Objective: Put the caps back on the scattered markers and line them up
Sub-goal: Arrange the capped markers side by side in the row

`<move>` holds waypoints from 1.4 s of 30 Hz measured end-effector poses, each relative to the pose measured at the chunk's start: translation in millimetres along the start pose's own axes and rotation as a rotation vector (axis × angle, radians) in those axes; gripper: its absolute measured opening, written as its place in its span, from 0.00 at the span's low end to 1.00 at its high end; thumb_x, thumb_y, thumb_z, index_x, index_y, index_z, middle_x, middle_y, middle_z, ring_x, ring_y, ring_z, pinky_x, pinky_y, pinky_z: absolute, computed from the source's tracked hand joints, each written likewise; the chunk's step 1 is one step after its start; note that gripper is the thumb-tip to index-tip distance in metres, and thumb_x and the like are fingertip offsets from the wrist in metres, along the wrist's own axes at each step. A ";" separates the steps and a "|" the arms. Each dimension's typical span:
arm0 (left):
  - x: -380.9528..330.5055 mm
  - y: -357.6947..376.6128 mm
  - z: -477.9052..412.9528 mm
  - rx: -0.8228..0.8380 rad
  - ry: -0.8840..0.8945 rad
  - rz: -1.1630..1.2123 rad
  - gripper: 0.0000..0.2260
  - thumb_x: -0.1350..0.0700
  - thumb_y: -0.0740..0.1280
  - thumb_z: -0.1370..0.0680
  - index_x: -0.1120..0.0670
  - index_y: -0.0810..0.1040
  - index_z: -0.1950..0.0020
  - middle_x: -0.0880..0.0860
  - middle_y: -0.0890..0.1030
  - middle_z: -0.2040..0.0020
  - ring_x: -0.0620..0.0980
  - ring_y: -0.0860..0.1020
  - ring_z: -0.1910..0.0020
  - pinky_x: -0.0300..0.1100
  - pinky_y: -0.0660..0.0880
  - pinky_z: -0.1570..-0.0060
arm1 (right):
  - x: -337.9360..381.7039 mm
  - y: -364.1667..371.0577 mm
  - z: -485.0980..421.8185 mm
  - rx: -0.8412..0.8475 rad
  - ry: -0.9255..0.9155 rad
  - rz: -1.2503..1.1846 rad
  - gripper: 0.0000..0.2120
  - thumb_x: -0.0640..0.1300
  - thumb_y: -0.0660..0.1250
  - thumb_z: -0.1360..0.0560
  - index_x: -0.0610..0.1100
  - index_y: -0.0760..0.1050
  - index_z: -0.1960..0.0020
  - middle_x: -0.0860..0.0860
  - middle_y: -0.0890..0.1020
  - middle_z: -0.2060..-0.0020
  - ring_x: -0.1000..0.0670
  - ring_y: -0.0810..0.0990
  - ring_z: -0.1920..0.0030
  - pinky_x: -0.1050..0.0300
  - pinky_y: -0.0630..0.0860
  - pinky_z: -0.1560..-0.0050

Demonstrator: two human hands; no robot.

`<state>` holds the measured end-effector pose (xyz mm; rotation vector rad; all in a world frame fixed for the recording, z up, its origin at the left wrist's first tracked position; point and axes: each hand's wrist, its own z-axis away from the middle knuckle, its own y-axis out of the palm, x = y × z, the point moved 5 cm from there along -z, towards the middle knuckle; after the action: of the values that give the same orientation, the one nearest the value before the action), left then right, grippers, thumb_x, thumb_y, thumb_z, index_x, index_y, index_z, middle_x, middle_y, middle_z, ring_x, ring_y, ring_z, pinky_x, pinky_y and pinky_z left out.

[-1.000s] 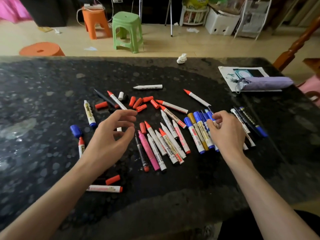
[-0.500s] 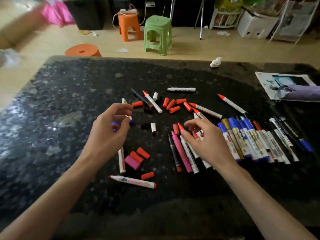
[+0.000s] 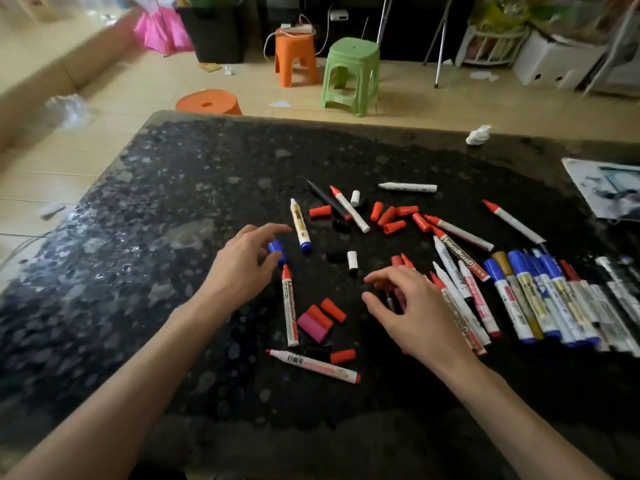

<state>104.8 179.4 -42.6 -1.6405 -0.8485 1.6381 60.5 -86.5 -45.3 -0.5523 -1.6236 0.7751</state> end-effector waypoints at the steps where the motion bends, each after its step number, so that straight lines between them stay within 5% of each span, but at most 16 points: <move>1: -0.3 5.1 -4.4 0.021 -0.009 -0.049 0.16 0.53 0.66 0.18 0.38 0.77 0.33 0.47 0.75 0.42 0.44 0.80 0.51 0.46 0.75 0.47 | -1.4 -1.6 1.1 0.002 0.011 0.005 0.09 0.52 0.72 0.22 0.56 0.80 0.42 0.61 0.80 0.48 0.60 0.76 0.42 0.56 0.76 0.39; 6: 12.4 21.4 -14.2 0.007 -0.133 -0.123 0.07 0.45 0.65 0.17 0.43 0.80 0.41 0.53 0.75 0.46 0.58 0.78 0.44 0.47 0.69 0.51 | -4.6 -11.5 -1.0 -0.023 0.030 0.020 0.10 0.52 0.71 0.21 0.55 0.80 0.41 0.61 0.79 0.46 0.61 0.76 0.39 0.62 0.74 0.39; 13: 19.9 5.0 -12.2 -0.075 -0.093 -0.188 0.10 0.53 0.69 0.19 0.45 0.73 0.39 0.51 0.78 0.47 0.52 0.79 0.51 0.46 0.70 0.54 | 29.6 25.3 -68.3 -0.112 -0.052 0.021 0.09 0.50 0.72 0.22 0.51 0.83 0.43 0.56 0.82 0.49 0.54 0.78 0.43 0.58 0.74 0.40; 19: 35.1 -4.9 -17.7 -0.103 -0.263 0.123 0.15 0.51 0.72 0.20 0.53 0.80 0.35 0.50 0.84 0.45 0.51 0.83 0.46 0.51 0.79 0.43 | 53.8 69.4 -118.7 -0.212 -0.011 0.171 0.17 0.62 0.74 0.26 0.49 0.85 0.49 0.50 0.84 0.51 0.45 0.77 0.43 0.53 0.70 0.39; 29: 15.4 -16.6 -8.8 -0.176 -0.193 0.530 0.09 0.55 0.69 0.18 0.49 0.80 0.38 0.50 0.85 0.56 0.50 0.85 0.58 0.46 0.81 0.58 | 71.0 82.6 -123.5 -0.144 -0.017 0.468 0.12 0.54 0.71 0.25 0.46 0.83 0.51 0.47 0.84 0.50 0.43 0.76 0.42 0.48 0.70 0.35; 34: -17.2 -28.7 6.8 -0.193 -0.105 0.609 0.08 0.57 0.67 0.17 0.47 0.82 0.40 0.48 0.82 0.63 0.42 0.77 0.68 0.39 0.76 0.66 | 48.0 47.1 -102.0 -0.132 0.103 0.040 0.06 0.52 0.70 0.24 0.50 0.79 0.52 0.52 0.85 0.57 0.45 0.83 0.52 0.48 0.79 0.51; 38: -43.1 -29.1 13.3 -0.162 -0.084 0.654 0.06 0.59 0.70 0.19 0.52 0.81 0.42 0.49 0.84 0.62 0.40 0.78 0.72 0.33 0.73 0.70 | 4.3 -6.3 -57.2 -0.115 0.164 -0.278 0.03 0.48 0.71 0.20 0.53 0.81 0.47 0.54 0.87 0.59 0.53 0.86 0.61 0.46 0.84 0.52; 42: -64.2 -16.7 20.7 -0.104 -0.091 0.662 0.06 0.59 0.72 0.20 0.50 0.82 0.45 0.49 0.85 0.60 0.43 0.82 0.67 0.38 0.76 0.64 | -23.6 -60.8 -12.2 -0.123 0.266 -0.415 0.08 0.44 0.67 0.17 0.53 0.81 0.40 0.53 0.86 0.56 0.54 0.85 0.57 0.62 0.78 0.58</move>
<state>83.9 136.4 7.8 -2.0750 -0.4506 2.1452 80.7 -141.8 -14.8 -0.3675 -1.4755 0.2827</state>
